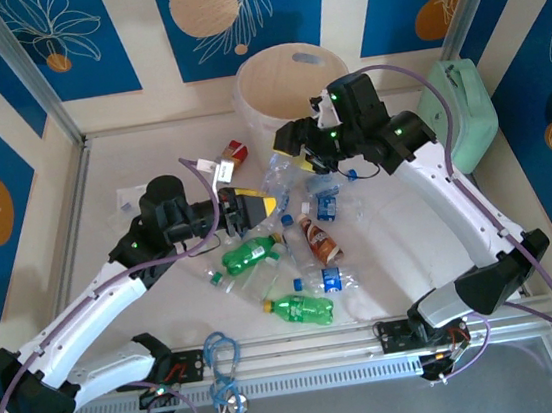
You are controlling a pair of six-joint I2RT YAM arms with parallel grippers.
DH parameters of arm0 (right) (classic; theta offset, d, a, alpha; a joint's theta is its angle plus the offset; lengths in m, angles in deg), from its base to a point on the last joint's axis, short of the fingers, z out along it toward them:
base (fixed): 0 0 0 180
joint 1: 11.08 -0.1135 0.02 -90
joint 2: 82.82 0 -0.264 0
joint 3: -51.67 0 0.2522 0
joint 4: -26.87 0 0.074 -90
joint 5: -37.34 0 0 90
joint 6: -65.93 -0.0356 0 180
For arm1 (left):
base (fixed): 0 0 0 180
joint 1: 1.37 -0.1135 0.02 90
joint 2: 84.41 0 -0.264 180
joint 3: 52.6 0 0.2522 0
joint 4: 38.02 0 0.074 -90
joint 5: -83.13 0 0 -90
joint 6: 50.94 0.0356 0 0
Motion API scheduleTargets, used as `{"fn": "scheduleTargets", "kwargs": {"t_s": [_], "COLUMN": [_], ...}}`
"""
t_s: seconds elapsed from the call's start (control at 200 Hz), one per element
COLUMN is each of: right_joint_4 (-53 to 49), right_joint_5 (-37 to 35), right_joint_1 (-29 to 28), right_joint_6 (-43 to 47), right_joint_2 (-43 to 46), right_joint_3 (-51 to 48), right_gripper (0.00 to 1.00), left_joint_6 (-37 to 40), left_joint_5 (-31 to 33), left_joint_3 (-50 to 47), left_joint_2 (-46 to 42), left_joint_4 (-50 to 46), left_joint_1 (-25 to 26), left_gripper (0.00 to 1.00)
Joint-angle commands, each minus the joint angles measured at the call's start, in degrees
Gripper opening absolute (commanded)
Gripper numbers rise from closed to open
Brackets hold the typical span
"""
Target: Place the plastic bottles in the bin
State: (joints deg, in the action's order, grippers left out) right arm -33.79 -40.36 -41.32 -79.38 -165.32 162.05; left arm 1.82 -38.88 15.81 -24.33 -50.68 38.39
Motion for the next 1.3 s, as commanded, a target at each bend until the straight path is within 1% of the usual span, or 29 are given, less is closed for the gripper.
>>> {"fn": "scheduleTargets", "kwargs": {"t_s": [0.0,0.085,0.175,0.245,0.25,0.265,0.28,0.37,0.405,0.54,0.64,0.71,0.795,0.9,0.97,1.07,1.195,1.296], "right_joint_4": [0.9,0.7,0.4,0.0,-0.1,-0.2,-0.4,-1.3,-1.8,-4.1,-5.3,-5.6,-7.2,-8.2,-9.1,-9.3,-9.2,-10.5], "right_joint_5": [1.2,1.2,1.2,1.1,1.1,1.1,1.1,0.8,0.8,1.3,0.6,1.1,-1.6,-2.4,-4.1,-6.8,-7.9,-8.5], "right_joint_1": [0.4,0.5,1.0,1.5,1.5,1.6,1.8,2.8,3.4,7.0,9.9,12.1,13.8,16.3,17.4,18.3,18.9,19.2], "right_joint_6": [0.2,0.3,0.5,0.9,0.9,1.1,1.2,1.9,2.4,4.3,5.9,7.1,8.7,9.5,10.4,11.2,11.6,12.4], "right_joint_2": [1.8,1.8,2.0,2.0,2.0,2.0,2.0,1.8,1.7,0.0,-1.8,-3.6,-6.2,-10.8,-14.1,-18.2,-24.0,-29.4], "right_joint_3": [-0.3,-0.2,0.1,0.7,0.8,0.9,1.1,2.4,3.2,8.7,13.3,17.0,22.8,29.4,33.7,38.6,44.2,50.6], "right_gripper": [0.6,0.6,0.6,0.6,0.6,0.6,0.6,0.6,0.6,0.6,0.6,0.6,0.6,0.6,0.6,0.6,0.6,0.6], "left_joint_6": [0.2,0.2,0.2,0.4,0.4,0.5,0.8,2.8,3.6,5.1,6.7,7.5,8.0,8.3,8.8,9.2,9.5,9.8], "left_joint_5": [-0.4,-0.5,0.0,0.8,0.9,1.2,1.4,3.5,5.3,18.2,26.6,29.7,33.5,39.6,41.1,41.4,39.3,38.4], "left_joint_3": [-0.4,-0.6,-0.9,-1.0,-0.9,-0.9,-0.8,0.1,0.1,-0.5,0.8,1.7,2.3,3.3,4.1,4.9,6.0,6.9], "left_joint_2": [-0.2,-0.1,-0.3,-0.9,-1.0,-1.2,-1.5,-3.3,-4.4,-8.0,-8.0,-7.9,-7.7,-5.9,-4.3,-1.6,3.6,7.8], "left_joint_4": [1.5,1.8,1.7,1.3,1.2,0.9,0.6,-3.0,-4.5,-12.6,-20.6,-23.9,-26.8,-31.4,-33.1,-33.2,-33.9,-34.6], "left_joint_1": [0.7,0.7,0.7,0.6,0.6,0.7,0.6,0.7,0.7,0.7,0.5,0.1,-0.1,-0.7,-1.7,-3.7,-7.1,-9.4], "left_gripper": [0.61,0.69,0.82,0.89,0.9,0.98,1.0,1.0,1.0,1.0,1.0,1.0,1.0,0.99,0.98,0.97,0.94,0.92]}}
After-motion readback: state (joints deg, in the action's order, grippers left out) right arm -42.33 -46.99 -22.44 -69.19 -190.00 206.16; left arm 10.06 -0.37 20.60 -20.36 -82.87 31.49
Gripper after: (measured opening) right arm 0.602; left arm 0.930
